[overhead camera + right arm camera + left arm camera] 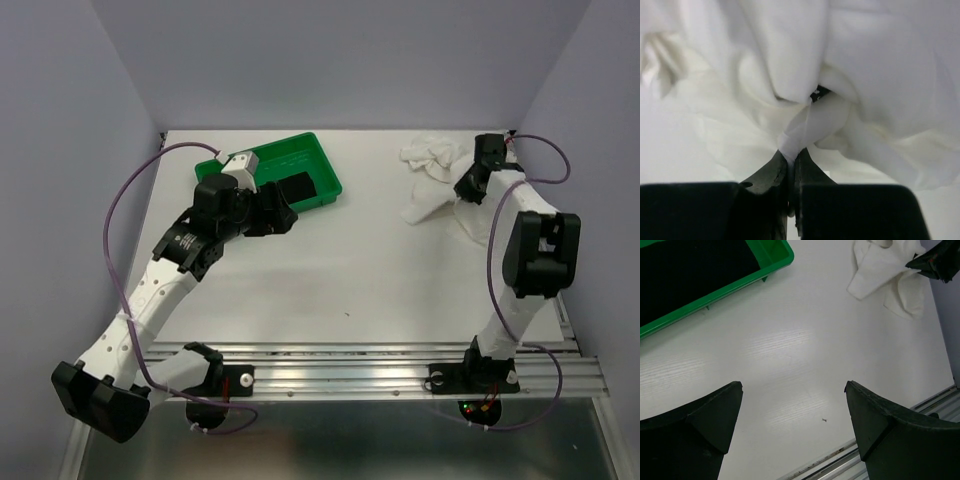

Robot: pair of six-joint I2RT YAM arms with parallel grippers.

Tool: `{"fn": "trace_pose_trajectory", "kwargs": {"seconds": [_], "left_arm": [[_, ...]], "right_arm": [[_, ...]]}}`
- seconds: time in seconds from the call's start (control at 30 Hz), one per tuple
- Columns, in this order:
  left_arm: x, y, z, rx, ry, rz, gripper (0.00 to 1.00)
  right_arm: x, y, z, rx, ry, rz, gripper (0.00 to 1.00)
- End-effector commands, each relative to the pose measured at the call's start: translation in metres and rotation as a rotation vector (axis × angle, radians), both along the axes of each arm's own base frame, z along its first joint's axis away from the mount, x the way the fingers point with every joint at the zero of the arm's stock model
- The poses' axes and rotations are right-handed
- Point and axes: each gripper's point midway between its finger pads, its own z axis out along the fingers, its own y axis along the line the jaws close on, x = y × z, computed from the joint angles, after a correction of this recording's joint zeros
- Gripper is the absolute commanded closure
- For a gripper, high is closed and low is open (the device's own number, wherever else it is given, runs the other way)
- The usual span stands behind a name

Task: Roll the t-shirts
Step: Move the T-shirt to the center of the board.

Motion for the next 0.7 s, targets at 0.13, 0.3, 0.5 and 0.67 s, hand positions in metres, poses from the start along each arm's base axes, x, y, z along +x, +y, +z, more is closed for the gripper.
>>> {"fn": "trace_pose_trajectory", "kwargs": {"seconds": [0.13,0.3,0.5,0.67], "left_arm": [[0.014,-0.017,0.008,-0.045,-0.034,-0.04,0.05],[0.019,-0.029,-0.004,-0.045,0.007,-0.065,0.05],[0.008,-0.067,-0.009,-0.041,0.01,-0.146,0.09],[-0.012,-0.111,-0.039,0.018,0.083,-0.205,0.09]], "right_arm": [[-0.136,0.136,0.035,0.133,-0.042,0.326,0.94],[-0.229,0.172,0.027,0.227,-0.015,0.384,0.48],[-0.248,0.123,0.06,0.054,-0.092,0.234,0.34],[-0.235,0.13,0.056,0.059,-0.042,0.247,0.34]]}}
